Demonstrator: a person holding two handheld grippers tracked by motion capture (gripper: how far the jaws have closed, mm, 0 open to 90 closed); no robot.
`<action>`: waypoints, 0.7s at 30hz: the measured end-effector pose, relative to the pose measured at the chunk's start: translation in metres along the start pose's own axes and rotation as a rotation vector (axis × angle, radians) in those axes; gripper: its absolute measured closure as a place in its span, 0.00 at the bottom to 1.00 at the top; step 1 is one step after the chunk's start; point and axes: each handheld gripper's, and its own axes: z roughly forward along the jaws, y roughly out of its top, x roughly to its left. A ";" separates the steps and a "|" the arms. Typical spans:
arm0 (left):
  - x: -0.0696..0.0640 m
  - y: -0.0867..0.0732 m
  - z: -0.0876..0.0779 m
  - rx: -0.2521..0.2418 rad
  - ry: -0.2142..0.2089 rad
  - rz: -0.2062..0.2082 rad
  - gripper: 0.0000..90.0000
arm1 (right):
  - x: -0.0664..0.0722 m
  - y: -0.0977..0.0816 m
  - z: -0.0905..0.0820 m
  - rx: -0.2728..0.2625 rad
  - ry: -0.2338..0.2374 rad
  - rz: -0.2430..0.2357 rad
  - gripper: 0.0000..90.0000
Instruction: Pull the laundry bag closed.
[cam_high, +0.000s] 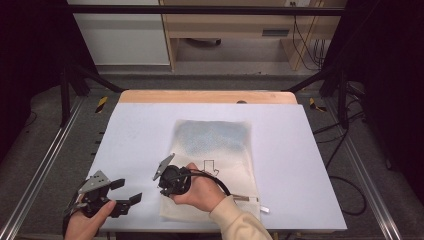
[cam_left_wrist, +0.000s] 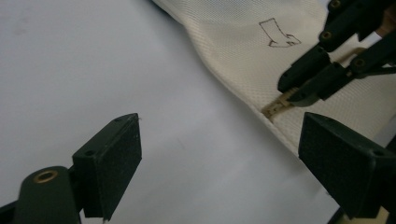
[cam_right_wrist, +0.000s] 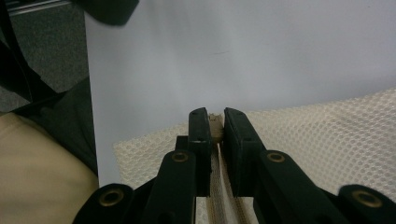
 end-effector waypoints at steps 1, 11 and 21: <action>-0.003 0.000 0.003 0.001 -0.012 -0.001 0.15 | -0.001 0.000 0.000 -0.001 0.000 -0.002 0.91; -0.028 0.000 0.029 0.066 -0.078 0.030 0.16 | 0.000 0.000 -0.003 -0.009 -0.007 -0.005 0.91; -0.028 0.000 0.049 0.088 -0.125 -0.010 0.31 | 0.001 0.002 -0.012 -0.024 -0.019 -0.015 0.91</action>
